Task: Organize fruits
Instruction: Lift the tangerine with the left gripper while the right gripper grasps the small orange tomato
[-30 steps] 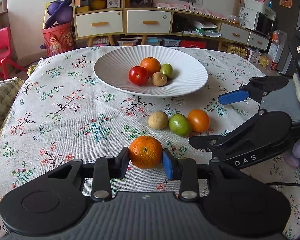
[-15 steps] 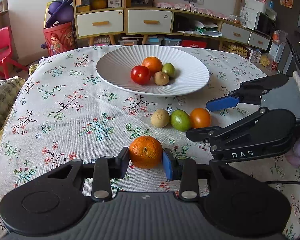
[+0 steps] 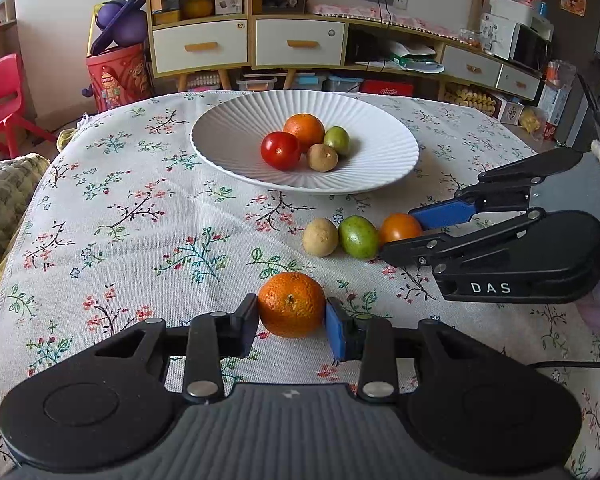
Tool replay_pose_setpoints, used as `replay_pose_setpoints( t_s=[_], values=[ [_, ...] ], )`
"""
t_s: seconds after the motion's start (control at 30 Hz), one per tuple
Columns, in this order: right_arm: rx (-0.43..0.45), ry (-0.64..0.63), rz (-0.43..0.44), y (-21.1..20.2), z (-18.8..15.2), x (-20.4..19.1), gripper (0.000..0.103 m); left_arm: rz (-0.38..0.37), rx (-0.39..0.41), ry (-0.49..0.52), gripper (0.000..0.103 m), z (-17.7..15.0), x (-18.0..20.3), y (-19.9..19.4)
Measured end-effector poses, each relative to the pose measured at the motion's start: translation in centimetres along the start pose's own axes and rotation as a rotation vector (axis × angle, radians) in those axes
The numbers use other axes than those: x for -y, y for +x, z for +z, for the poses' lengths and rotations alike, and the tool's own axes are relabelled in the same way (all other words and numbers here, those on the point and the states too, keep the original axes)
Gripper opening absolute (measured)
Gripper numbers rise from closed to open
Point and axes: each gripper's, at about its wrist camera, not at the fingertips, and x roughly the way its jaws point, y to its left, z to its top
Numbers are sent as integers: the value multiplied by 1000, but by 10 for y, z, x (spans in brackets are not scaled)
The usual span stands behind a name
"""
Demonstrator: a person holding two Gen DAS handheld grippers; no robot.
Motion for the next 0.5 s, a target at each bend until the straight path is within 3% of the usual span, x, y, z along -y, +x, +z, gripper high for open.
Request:
replay_pose_setpoints(
  t_s=[0.5],
  values=[
    [11, 27, 31, -11, 1, 7, 25, -20, 24, -5, 21, 13, 5, -2]
  ],
)
